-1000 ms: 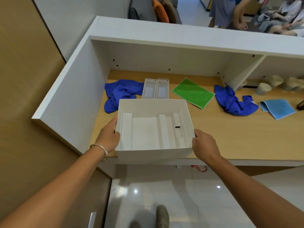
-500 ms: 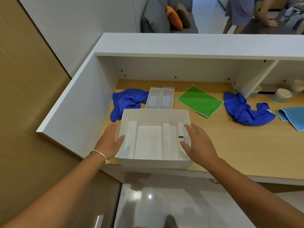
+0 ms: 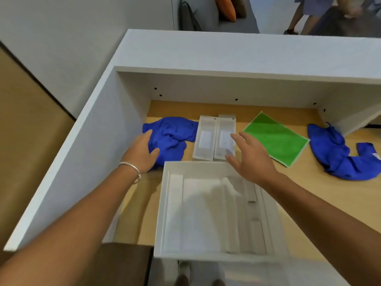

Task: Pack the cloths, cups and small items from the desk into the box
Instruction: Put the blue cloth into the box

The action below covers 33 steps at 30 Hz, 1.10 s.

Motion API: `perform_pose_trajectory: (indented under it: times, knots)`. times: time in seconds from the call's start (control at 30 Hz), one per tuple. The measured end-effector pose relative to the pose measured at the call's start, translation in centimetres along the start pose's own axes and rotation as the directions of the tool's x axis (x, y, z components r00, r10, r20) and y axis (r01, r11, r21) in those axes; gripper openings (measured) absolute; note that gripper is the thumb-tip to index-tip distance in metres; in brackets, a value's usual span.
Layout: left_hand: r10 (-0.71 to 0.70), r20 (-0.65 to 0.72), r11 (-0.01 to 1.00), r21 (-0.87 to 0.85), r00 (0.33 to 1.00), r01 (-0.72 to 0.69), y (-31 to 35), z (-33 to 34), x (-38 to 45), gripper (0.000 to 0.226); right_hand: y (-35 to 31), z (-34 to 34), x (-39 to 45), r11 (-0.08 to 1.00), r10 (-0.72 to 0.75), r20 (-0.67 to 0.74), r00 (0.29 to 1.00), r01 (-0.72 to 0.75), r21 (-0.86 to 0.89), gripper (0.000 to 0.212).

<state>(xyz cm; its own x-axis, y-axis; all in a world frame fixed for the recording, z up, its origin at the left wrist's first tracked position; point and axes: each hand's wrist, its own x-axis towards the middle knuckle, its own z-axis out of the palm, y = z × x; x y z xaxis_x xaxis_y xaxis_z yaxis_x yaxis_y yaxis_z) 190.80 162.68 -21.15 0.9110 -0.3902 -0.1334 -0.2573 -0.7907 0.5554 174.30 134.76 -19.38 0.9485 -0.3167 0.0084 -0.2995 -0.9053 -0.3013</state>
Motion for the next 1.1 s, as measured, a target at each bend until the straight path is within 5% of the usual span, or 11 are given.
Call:
perform_pose_trajectory:
  times: [0.37,0.43,0.53,0.6,0.9,1.1]
  knots:
    - [-0.270,0.345,0.958,0.186,0.899,0.216,-2.6,6.0,9.9,0.095,-5.8,8.7,14.7,0.983,-0.136,0.302,0.944,0.167,-0.079,0.073]
    - [-0.302,0.382,0.942,0.258,0.873,0.213,-2.6,6.2,10.5,0.075,-6.4,10.0,15.6,0.979,-0.151,0.329,0.932,0.188,-0.084,0.071]
    - [-0.216,0.391,0.961,0.249,0.895,0.123,-2.0,6.0,11.1,0.011,-6.0,10.2,15.4,0.986,-0.131,0.319,0.939,0.155,-0.052,0.069]
    - [-0.165,0.390,0.975,0.202,0.906,0.090,-1.5,5.9,10.9,0.013,-5.2,9.4,14.6,0.987,-0.127,0.300,0.945,0.151,-0.059,0.069]
    - [0.014,0.065,0.997,-0.077,0.998,-0.009,1.9,-0.7,5.7,0.013,-1.3,1.7,9.1,0.996,-0.076,0.147,0.986,0.081,-0.027,0.071]
    - [0.230,-0.128,0.972,-0.011,0.965,-0.233,7.2,-5.9,-1.9,0.008,-0.1,-1.6,3.4,0.996,-0.084,0.069,0.994,0.083,0.012,0.069]
